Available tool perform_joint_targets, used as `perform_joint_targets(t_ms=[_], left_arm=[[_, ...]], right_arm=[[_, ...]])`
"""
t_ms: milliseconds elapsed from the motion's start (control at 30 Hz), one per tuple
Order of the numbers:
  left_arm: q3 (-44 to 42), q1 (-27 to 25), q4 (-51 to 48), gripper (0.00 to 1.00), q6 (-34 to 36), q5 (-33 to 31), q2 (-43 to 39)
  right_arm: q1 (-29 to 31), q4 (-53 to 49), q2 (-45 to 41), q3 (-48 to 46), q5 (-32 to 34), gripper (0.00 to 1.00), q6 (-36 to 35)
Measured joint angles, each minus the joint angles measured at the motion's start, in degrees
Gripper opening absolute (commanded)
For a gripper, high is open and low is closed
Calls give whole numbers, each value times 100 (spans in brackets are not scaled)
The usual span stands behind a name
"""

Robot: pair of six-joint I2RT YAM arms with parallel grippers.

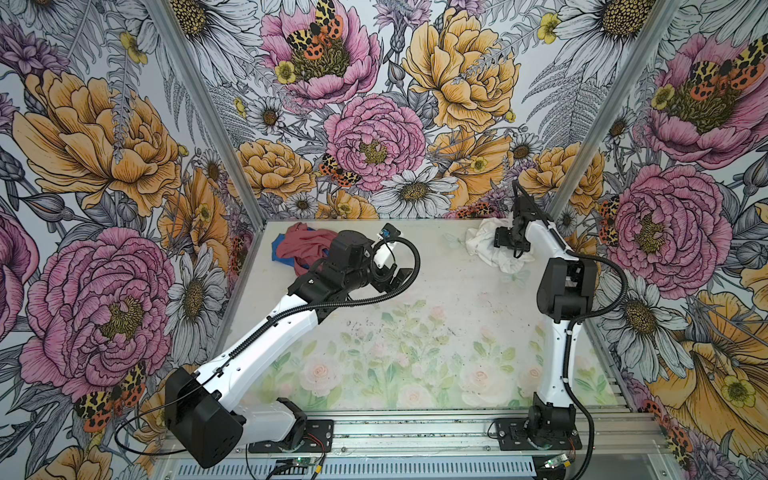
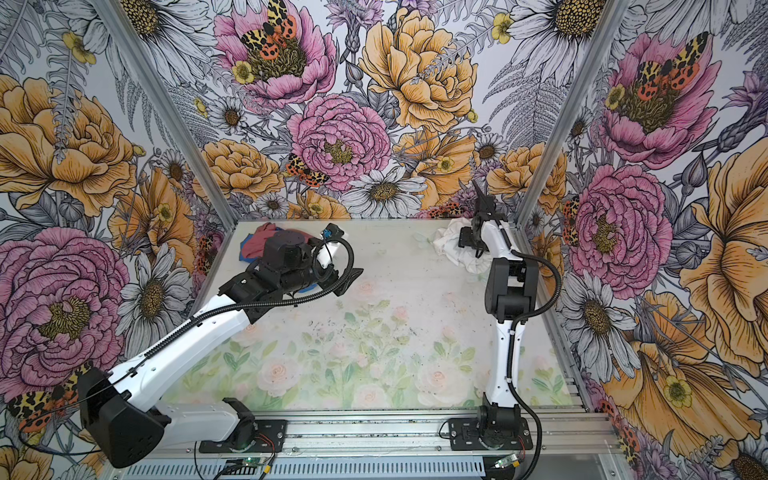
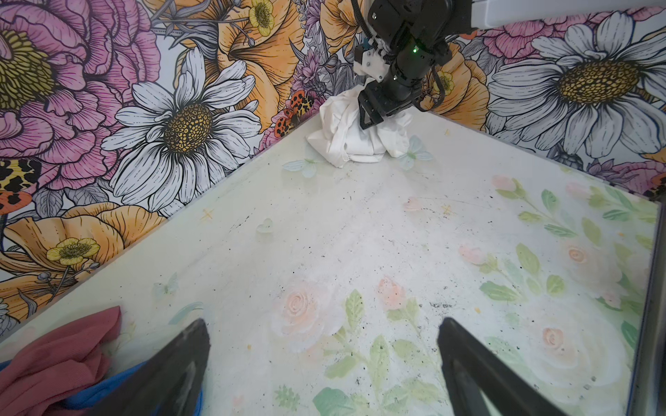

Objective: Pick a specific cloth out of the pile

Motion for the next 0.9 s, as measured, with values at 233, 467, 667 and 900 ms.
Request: perform_joint_targets(t_ms=[233, 467, 667, 900], left_arm=[[0, 120, 0, 99, 0, 37, -2], [0, 601, 11, 99, -7, 83, -33], [0, 1123, 24, 99, -181, -199, -321], [-2179, 1294, 1561, 99, -1091, -2251, -2041]], right_arm=[[179, -7, -1346, -638, 4, 77, -151], [243, 695, -3606, -1803, -310, 77, -9], [234, 2039, -5827, -4474, -402, 79, 330], [236, 3982, -8185, -8428, -291, 100, 715]])
